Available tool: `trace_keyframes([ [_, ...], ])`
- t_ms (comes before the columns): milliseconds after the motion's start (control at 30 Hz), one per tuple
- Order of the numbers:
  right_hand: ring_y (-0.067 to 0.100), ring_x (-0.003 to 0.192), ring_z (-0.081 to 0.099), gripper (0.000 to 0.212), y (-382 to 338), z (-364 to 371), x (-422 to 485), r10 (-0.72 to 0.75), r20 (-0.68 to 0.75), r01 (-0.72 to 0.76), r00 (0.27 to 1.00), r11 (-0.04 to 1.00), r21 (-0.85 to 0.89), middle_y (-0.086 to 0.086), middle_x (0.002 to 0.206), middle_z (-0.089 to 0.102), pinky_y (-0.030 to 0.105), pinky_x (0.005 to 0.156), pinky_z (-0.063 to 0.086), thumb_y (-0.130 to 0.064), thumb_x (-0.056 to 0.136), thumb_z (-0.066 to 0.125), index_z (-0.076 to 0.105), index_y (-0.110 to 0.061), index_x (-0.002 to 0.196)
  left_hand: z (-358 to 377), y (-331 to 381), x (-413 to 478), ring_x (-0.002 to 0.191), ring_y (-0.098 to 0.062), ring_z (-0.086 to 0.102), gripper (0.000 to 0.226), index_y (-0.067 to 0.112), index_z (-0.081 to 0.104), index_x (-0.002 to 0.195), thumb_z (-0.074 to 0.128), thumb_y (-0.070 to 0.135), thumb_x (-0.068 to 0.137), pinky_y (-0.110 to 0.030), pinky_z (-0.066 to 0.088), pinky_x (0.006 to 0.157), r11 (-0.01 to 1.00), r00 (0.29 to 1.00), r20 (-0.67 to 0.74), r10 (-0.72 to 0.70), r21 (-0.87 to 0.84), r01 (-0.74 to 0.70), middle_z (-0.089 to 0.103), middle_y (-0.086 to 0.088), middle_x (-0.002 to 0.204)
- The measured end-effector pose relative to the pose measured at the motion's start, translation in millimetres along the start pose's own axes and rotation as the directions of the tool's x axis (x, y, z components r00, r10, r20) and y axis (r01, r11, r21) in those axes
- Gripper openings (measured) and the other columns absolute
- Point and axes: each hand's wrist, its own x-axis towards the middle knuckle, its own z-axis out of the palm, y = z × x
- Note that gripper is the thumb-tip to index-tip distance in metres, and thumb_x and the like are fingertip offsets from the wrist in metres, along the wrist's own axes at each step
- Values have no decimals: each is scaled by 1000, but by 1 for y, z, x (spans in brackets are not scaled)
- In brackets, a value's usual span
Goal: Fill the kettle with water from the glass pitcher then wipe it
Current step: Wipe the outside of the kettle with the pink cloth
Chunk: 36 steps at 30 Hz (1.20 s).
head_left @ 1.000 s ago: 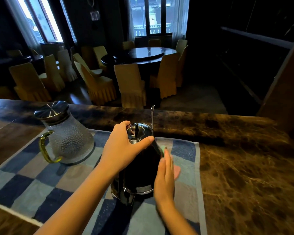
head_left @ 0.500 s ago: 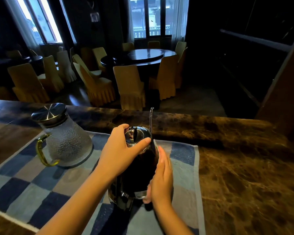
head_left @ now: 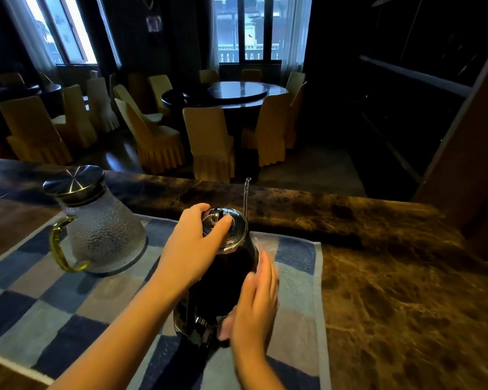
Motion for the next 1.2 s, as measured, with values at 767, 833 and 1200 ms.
trace_keyframes([
  [767,-5,131,37,33,-69,10,27,29,59,-45,998,958,284,-27,134,52,38,116,20,-47,95,29,52,-61,113,-21,-4,13,111,-15,50,77,14,31,137,68,43,75,-28,44,94,999,962,271,31,-2,-32,42,-4,132],
  [833,4,116,55,37,-70,2,54,-108,120,79,987,971,224,-14,117,66,39,105,40,-32,98,31,63,-41,114,-29,-6,18,106,-11,51,74,15,34,135,69,42,75,-23,46,86,999,941,335,50,-16,-48,46,-1,126],
  [1200,12,120,51,25,4,-9,24,235,-63,-221,970,959,179,-11,122,56,39,105,41,-24,101,38,54,-40,109,-32,-14,20,85,-8,54,61,19,47,117,58,60,73,-24,46,72,955,928,292,231,116,-274,52,4,108],
])
